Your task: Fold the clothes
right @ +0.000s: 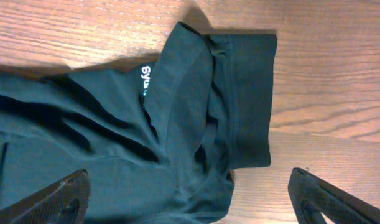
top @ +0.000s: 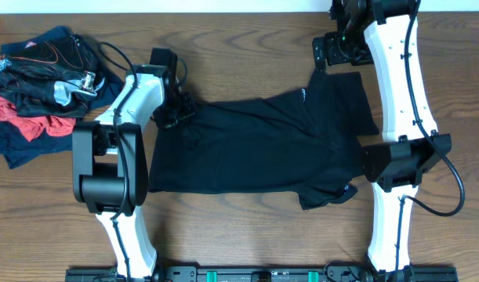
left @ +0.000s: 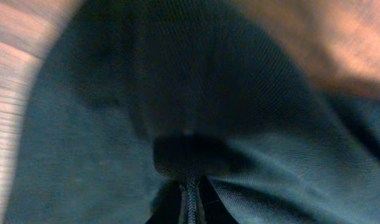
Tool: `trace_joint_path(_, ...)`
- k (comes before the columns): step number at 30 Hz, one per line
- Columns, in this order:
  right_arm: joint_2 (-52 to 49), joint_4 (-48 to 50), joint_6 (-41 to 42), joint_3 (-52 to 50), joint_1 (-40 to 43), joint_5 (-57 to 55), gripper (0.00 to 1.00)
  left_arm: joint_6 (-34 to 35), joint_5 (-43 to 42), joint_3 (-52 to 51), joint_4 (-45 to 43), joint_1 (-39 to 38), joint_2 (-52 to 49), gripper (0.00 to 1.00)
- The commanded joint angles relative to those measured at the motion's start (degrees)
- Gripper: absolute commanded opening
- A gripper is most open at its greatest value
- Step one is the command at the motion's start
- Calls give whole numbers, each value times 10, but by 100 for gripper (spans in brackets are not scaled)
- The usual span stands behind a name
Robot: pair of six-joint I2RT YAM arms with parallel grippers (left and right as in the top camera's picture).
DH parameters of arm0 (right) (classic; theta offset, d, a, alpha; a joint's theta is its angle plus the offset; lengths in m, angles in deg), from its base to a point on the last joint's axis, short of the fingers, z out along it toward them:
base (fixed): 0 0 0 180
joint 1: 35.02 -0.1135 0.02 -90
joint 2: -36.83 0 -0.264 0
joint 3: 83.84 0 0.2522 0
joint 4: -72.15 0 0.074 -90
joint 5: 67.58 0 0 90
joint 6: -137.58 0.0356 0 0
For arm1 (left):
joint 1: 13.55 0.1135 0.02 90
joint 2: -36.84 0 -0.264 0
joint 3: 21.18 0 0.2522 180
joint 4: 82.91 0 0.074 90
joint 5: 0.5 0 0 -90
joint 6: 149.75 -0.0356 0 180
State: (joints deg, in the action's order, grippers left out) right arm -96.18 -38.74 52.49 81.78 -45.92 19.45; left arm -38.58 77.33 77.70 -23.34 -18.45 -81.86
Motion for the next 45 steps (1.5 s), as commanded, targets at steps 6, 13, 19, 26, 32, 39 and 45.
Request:
trace_joint_path(6, 12, -2, -9, 10, -4, 2, 99, 1, 73, 28, -9, 35, 33, 6)
trace_joint_path(13, 12, -2, -9, 10, -4, 2, 99, 1, 73, 28, -39, 79, 33, 6)
trace_joint_path(19, 12, -2, -9, 10, -4, 2, 99, -4, 72, 28, -49, 99, 33, 6)
trace_joint_path(26, 12, -2, -9, 10, -4, 2, 99, -21, 72, 28, -22, 76, 33, 73)
trace_joint_path(32, 12, -2, -12, 9, 12, 2, 99, -34, 73, 28, -1, 42, 33, 51)
trace_joint_path(39, 61, -2, -15, 9, 27, -3, 83, -33, 79, 28, 60, 39, 80, 11)
trace_joint_path(45, 143, -2, 6, -11, 30, -16, 91, -29, 108, 28, 113, 40, 149, 11)
